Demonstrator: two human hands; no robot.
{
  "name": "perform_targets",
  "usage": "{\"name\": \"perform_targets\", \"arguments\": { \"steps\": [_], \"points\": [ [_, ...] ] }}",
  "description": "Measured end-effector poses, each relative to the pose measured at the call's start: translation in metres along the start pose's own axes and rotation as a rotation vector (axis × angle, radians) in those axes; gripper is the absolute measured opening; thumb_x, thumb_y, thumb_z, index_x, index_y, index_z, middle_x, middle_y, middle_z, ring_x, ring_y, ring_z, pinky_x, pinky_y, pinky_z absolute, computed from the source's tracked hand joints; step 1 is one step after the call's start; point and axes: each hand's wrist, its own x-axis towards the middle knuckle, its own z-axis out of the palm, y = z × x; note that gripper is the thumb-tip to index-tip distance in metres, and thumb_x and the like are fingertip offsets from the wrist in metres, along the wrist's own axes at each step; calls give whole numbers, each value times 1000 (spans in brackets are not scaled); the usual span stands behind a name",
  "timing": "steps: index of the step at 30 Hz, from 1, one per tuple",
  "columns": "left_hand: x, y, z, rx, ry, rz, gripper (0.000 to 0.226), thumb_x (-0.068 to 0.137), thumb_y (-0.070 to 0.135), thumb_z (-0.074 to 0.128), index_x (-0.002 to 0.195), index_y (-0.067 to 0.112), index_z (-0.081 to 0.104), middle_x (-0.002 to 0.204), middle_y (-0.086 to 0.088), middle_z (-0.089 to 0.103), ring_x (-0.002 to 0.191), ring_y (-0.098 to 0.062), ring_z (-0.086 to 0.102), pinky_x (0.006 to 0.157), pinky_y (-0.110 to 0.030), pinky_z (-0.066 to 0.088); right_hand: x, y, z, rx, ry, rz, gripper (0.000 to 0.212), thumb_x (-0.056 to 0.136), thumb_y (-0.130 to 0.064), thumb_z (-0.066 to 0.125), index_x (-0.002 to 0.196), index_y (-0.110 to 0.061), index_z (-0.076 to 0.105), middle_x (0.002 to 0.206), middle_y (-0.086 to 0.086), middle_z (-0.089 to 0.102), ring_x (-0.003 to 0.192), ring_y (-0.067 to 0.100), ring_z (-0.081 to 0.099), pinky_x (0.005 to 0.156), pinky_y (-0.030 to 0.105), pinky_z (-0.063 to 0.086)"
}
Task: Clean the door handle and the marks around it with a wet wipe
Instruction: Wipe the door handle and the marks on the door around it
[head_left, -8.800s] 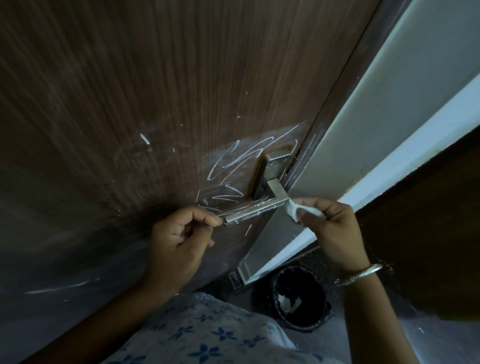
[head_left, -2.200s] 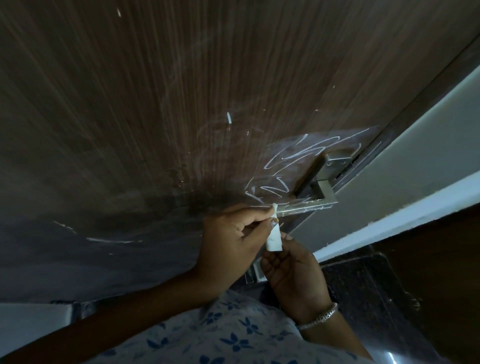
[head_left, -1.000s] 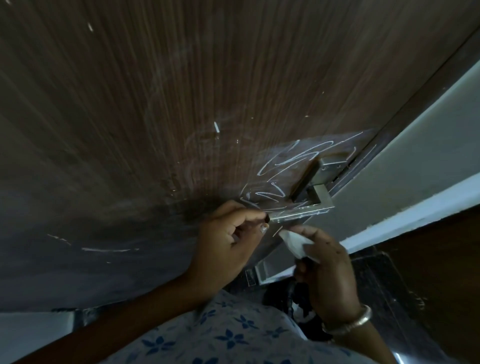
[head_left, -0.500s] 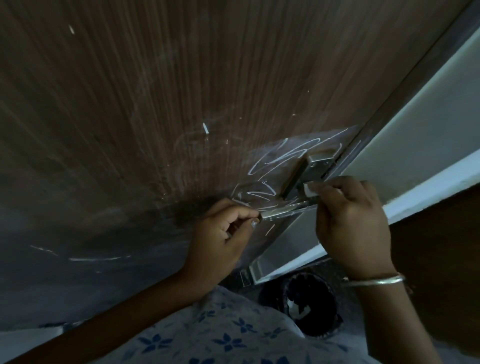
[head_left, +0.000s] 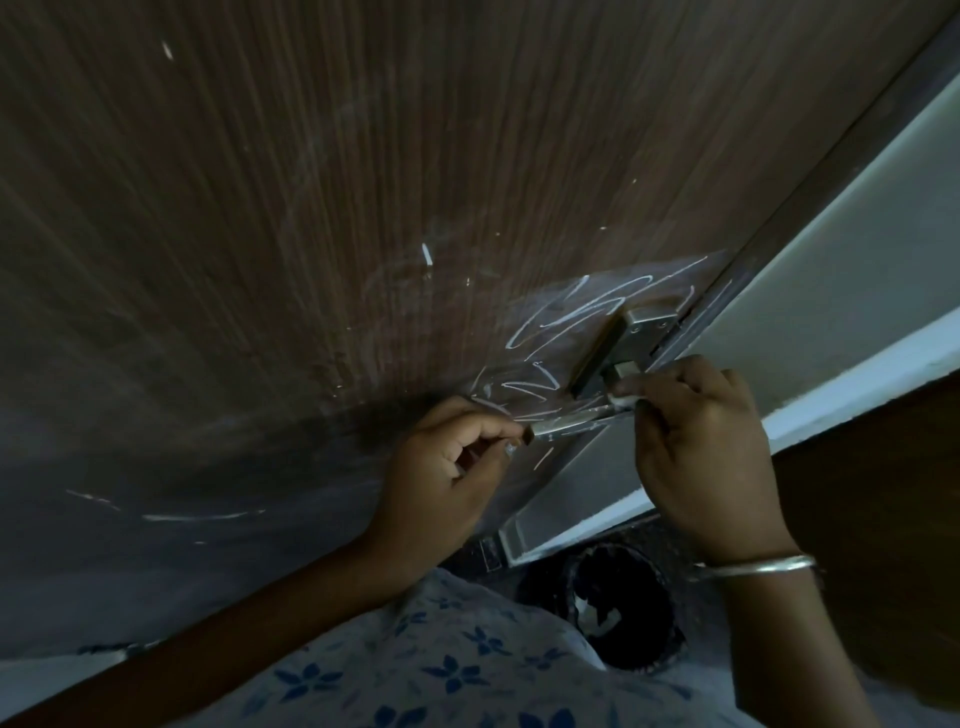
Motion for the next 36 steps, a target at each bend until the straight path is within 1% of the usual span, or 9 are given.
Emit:
{"name": "perform_targets", "arguments": {
  "steps": [5, 9, 12, 14, 16, 21, 27, 32, 36],
  "points": [
    [1, 1, -2, 14, 6, 5, 12, 81, 5, 62, 88, 7, 71, 90, 5, 63, 83, -4, 63, 69, -17, 50, -6, -7, 5, 115, -9, -20, 27, 77, -5, 51, 92, -10, 72, 89, 10, 62, 78, 31, 52, 69, 28, 36],
    [0, 1, -3, -3, 14, -19, 13, 81, 5, 62, 88, 12, 71, 88, 8, 62, 81, -4, 62, 67, -18, 51, -10, -2, 3, 25, 38, -28, 29, 87, -21, 47, 96, -9, 72, 95, 10, 68, 83, 32, 55, 72, 29, 38],
    [0, 2, -3, -1, 15, -22, 13, 80, 6, 62, 88, 12, 71, 87, 9, 61, 80, -4, 62, 67, -16, 49, -15, -8, 7, -56, 98, -85, 17, 85, -7, 60, 97, -6, 72, 95, 11, 70, 83, 34, 57, 73, 30, 41],
    [0, 2, -2, 6, 16, -18, 13, 81, 7, 61, 88, 11, 71, 87, 8, 61, 81, -5, 62, 69, -14, 49, -22, -16, 13, -29, 125, -122, 24, 77, 5, 66, 99, -5, 72, 95, 11, 70, 84, 32, 58, 76, 30, 42],
    [1, 3, -1, 9, 14, -4, 13, 81, 7, 61, 89, 10, 70, 88, 8, 61, 82, -5, 62, 69, -12, 48, -28, -19, 17, -25, 145, -161, 27, 77, 5, 63, 100, -4, 72, 96, 11, 71, 85, 30, 59, 80, 27, 42],
    [0, 2, 2, 9, 10, -8, 12, 81, 3, 63, 88, 9, 71, 88, 11, 61, 81, -4, 62, 69, -10, 46, -27, -6, 16, -74, 198, -46, 33, 73, 15, 67, 100, -3, 72, 95, 13, 72, 83, 34, 60, 78, 27, 40],
    [-1, 3, 2, 39, 16, 19, 13, 81, -1, 63, 90, 6, 70, 89, 10, 60, 85, -3, 62, 73, -8, 45, -32, -21, 23, -16, 175, -171, 27, 83, -3, 52, 103, -5, 71, 101, 11, 71, 88, 28, 56, 81, 27, 41],
    [-2, 3, 2, 28, 23, -4, 16, 81, -5, 64, 90, 7, 70, 89, 9, 61, 83, -3, 62, 71, -8, 45, -26, -12, 19, -48, 201, -68, 33, 71, 13, 67, 100, -4, 72, 97, 13, 72, 82, 35, 58, 76, 28, 38],
    [-1, 3, 3, 46, 14, 15, 14, 82, 3, 62, 92, 10, 69, 91, 10, 61, 87, -3, 61, 74, -9, 46, -30, -32, 26, -50, 225, -175, 26, 81, 5, 55, 101, -2, 71, 95, 14, 71, 83, 31, 57, 77, 28, 40]
  ]
}}
